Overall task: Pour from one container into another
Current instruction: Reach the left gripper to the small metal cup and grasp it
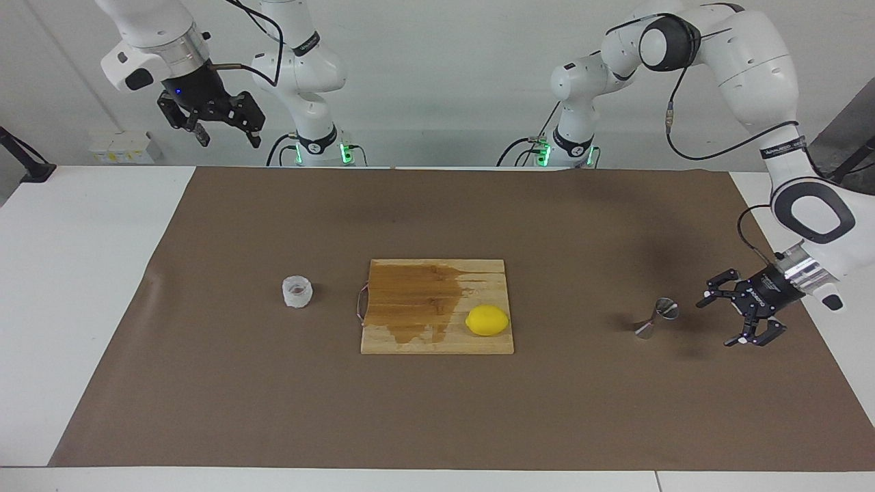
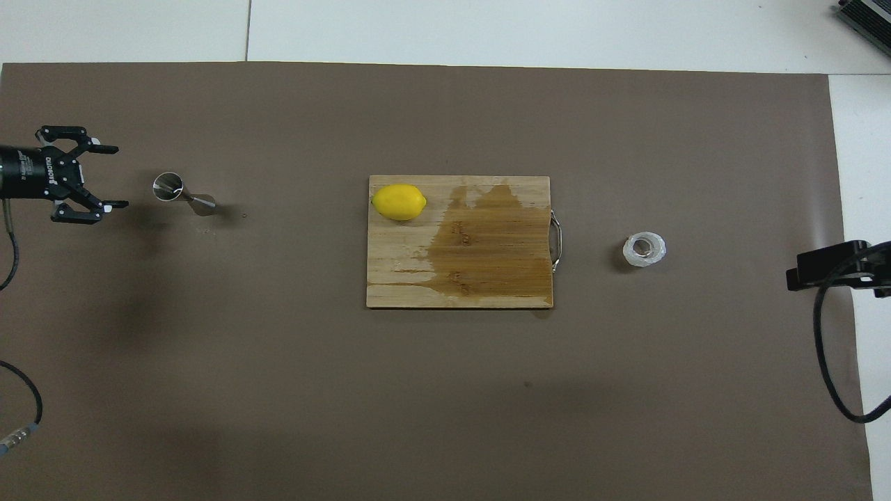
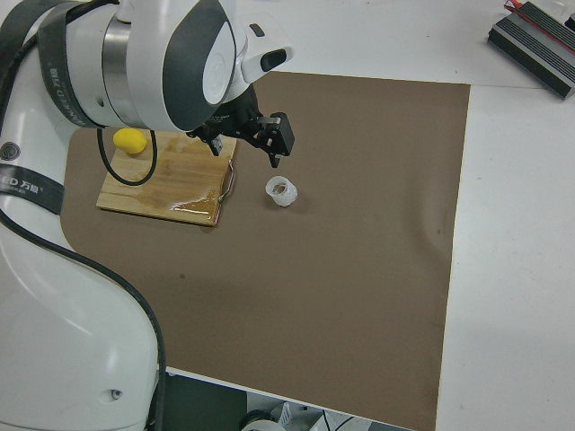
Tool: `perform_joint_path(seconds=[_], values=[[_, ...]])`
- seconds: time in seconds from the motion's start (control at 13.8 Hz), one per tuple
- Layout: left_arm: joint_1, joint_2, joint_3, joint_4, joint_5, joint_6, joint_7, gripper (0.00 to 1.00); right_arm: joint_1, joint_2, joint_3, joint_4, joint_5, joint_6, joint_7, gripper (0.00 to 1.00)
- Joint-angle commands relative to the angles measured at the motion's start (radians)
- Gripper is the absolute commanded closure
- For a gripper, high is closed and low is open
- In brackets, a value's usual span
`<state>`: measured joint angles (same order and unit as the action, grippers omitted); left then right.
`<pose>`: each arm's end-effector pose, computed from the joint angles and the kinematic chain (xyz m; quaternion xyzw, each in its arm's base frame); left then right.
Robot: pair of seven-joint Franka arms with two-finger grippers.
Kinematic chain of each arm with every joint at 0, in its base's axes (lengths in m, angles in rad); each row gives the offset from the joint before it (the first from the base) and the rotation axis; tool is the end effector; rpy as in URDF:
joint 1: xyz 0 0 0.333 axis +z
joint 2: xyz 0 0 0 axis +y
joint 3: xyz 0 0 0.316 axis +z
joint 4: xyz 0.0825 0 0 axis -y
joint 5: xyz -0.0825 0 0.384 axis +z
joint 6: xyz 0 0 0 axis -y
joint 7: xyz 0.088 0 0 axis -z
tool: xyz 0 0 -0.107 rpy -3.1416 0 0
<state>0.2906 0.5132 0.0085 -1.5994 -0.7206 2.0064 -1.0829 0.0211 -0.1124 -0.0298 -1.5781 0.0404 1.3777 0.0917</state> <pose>0.6639 0.1626 0.3373 0.6155 0.7233 -0.1639 0.2670 0.4980 -0.0004 0.6644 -0.9977 0.0470 0.0449 0.0198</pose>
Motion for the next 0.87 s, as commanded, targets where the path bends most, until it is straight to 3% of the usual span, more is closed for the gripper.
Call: perform_joint_path(seconds=[0.0,0.22,0.79], values=[[-0.019,-0.097,0.004,-0.193,-0.092,0.096,-0.029,0.0,-0.007,-0.009,0.001,0.0,0.019,-0.006,0.005,0.0],[-0.05,-0.134,0.002,-0.327,-0.207,0.19,-0.022,0.0,-0.007,-0.009,0.001,0.0,0.019,-0.006,0.005,0.0],[-0.12,-0.162,-0.001,-0.402,-0.368,0.247,-0.011,0.0,-0.007,-0.009,0.001,0.0,0.019,-0.006,0.003,0.0]])
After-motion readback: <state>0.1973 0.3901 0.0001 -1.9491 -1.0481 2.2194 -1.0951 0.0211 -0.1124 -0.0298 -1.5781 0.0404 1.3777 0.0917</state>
